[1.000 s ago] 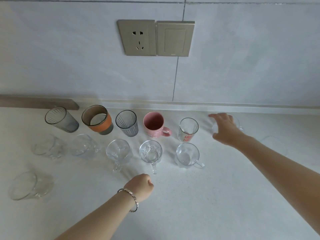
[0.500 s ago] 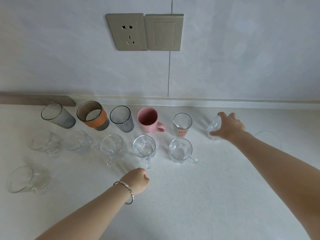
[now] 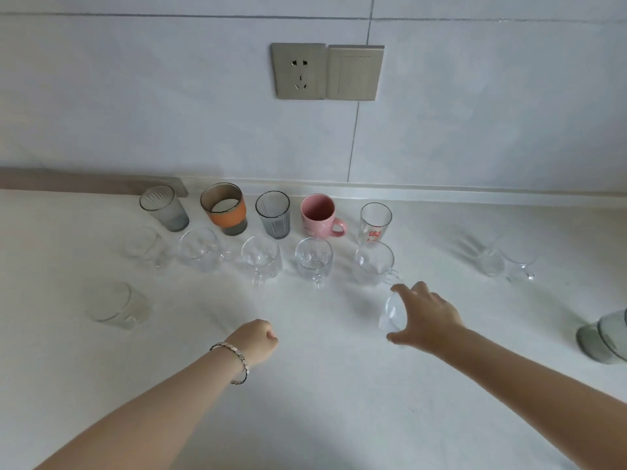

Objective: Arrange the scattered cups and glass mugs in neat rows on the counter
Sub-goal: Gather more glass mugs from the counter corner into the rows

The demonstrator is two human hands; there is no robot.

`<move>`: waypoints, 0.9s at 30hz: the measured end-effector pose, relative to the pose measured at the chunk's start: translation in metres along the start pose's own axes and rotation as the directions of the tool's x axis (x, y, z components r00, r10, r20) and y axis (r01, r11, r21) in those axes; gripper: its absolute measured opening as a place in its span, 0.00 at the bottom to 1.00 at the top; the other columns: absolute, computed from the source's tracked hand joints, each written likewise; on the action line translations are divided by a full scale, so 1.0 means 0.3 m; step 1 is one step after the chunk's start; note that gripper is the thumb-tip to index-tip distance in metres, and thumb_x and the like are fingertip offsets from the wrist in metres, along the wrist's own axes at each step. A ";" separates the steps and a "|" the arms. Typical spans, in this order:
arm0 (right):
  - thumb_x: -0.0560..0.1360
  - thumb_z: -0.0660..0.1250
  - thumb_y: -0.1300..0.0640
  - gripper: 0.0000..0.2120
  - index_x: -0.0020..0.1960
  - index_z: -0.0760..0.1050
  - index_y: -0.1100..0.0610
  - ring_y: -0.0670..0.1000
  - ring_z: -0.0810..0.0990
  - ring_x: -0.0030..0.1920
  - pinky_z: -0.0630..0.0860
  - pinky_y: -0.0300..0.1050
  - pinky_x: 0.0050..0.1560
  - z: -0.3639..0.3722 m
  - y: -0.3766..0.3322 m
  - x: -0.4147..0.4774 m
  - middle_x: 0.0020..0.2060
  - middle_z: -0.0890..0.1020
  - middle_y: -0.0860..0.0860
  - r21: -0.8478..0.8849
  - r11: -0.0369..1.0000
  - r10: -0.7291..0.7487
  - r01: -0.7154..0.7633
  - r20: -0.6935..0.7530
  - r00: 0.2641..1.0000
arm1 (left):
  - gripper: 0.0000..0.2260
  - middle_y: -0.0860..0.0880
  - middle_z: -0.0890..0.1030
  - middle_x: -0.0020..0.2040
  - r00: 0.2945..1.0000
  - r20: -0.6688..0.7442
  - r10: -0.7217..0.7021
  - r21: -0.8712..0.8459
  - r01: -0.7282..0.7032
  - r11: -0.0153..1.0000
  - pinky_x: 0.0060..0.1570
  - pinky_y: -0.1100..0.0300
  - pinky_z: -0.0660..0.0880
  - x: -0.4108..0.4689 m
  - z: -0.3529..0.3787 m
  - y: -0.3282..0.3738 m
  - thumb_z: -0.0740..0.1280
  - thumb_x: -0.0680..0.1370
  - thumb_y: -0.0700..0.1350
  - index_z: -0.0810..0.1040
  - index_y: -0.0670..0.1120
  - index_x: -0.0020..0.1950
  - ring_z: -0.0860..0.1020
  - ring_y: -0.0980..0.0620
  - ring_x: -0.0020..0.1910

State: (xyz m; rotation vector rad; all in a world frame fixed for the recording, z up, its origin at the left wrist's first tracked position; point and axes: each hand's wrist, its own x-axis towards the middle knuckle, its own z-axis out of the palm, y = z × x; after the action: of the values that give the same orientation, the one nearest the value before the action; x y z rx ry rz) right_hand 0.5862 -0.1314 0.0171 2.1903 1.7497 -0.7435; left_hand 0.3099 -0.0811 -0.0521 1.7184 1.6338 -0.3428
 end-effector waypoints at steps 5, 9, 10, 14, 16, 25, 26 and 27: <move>0.66 0.72 0.45 0.39 0.72 0.57 0.47 0.56 0.73 0.63 0.72 0.47 0.60 0.073 -0.292 -0.044 0.65 0.67 0.53 0.025 0.993 -0.113 0.113 0.004 0.994 | 0.06 0.50 0.75 0.45 0.999 -0.007 -0.031 0.006 0.031 1.000 0.51 0.57 0.72 -0.069 -0.042 -0.224 0.56 0.76 0.41 0.71 0.47 0.40 0.73 0.50 0.45; 0.67 0.72 0.45 0.39 0.72 0.58 0.48 0.57 0.73 0.62 0.72 0.48 0.60 0.140 -0.572 -0.033 0.64 0.67 0.54 0.046 0.986 -0.160 0.160 0.001 0.987 | 0.07 0.50 0.74 0.44 0.997 0.000 -0.078 0.000 0.078 0.997 0.46 0.60 0.68 -0.126 -0.096 -0.445 0.56 0.76 0.41 0.70 0.48 0.40 0.72 0.50 0.43; 0.67 0.72 0.45 0.39 0.72 0.58 0.49 0.58 0.73 0.62 0.72 0.48 0.60 0.157 -0.646 -0.025 0.64 0.67 0.54 0.052 0.985 -0.165 0.164 0.009 0.986 | 0.08 0.50 0.74 0.44 0.996 0.006 -0.091 0.000 0.091 0.996 0.46 0.60 0.68 -0.140 -0.112 -0.501 0.56 0.76 0.41 0.70 0.48 0.38 0.72 0.50 0.44; 0.67 0.72 0.45 0.39 0.72 0.58 0.51 0.58 0.74 0.62 0.72 0.48 0.59 0.201 -0.925 0.026 0.64 0.68 0.55 0.070 0.985 -0.157 0.157 0.006 0.988 | 0.08 0.50 0.74 0.42 0.992 -0.001 -0.129 -0.028 0.129 0.991 0.44 0.60 0.68 -0.172 -0.174 -0.716 0.57 0.75 0.41 0.69 0.48 0.36 0.71 0.49 0.41; 0.68 0.72 0.45 0.38 0.72 0.59 0.52 0.59 0.74 0.62 0.72 0.48 0.59 0.208 -1.040 0.065 0.64 0.68 0.56 0.072 0.988 -0.138 0.139 -0.024 0.990 | 0.05 0.50 0.73 0.41 0.990 -0.009 -0.139 -0.044 0.138 0.989 0.42 0.60 0.67 -0.175 -0.206 -0.808 0.57 0.74 0.41 0.68 0.48 0.39 0.69 0.50 0.40; 0.71 0.67 0.39 0.38 0.73 0.56 0.53 0.59 0.72 0.61 0.71 0.48 0.56 0.274 -1.267 0.164 0.64 0.68 0.57 0.002 1.000 -0.030 0.031 -0.154 0.988 | 0.06 0.49 0.75 0.41 0.993 0.001 -0.119 -0.038 0.119 0.992 0.42 0.60 0.67 -0.156 -0.295 -1.017 0.57 0.74 0.41 0.69 0.46 0.38 0.71 0.49 0.40; 0.71 0.65 0.38 0.38 0.73 0.55 0.54 0.59 0.72 0.61 0.71 0.48 0.57 0.282 -1.274 0.165 0.64 0.68 0.57 0.003 1.000 -0.021 0.022 -0.167 0.986 | 0.06 0.48 0.75 0.41 0.994 0.004 -0.111 -0.041 0.112 0.993 0.42 0.60 0.67 -0.155 -0.295 -1.024 0.57 0.74 0.41 0.69 0.46 0.38 0.71 0.49 0.40; 0.71 0.64 0.36 0.39 0.73 0.55 0.54 0.59 0.72 0.61 0.71 0.48 0.57 0.289 -1.280 0.165 0.64 0.69 0.57 0.007 1.000 -0.015 0.016 -0.179 0.984 | 0.05 0.48 0.74 0.41 0.994 0.008 -0.105 -0.042 0.105 0.994 0.42 0.60 0.67 -0.153 -0.295 -1.027 0.57 0.74 0.41 0.70 0.46 0.39 0.71 0.49 0.40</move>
State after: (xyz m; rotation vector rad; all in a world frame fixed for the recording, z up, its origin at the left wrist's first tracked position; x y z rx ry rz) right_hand 0.2049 -0.0347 -0.0340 2.3157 1.8515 -0.5730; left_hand -0.0140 -0.0799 -0.0587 1.6027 1.7188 -0.3604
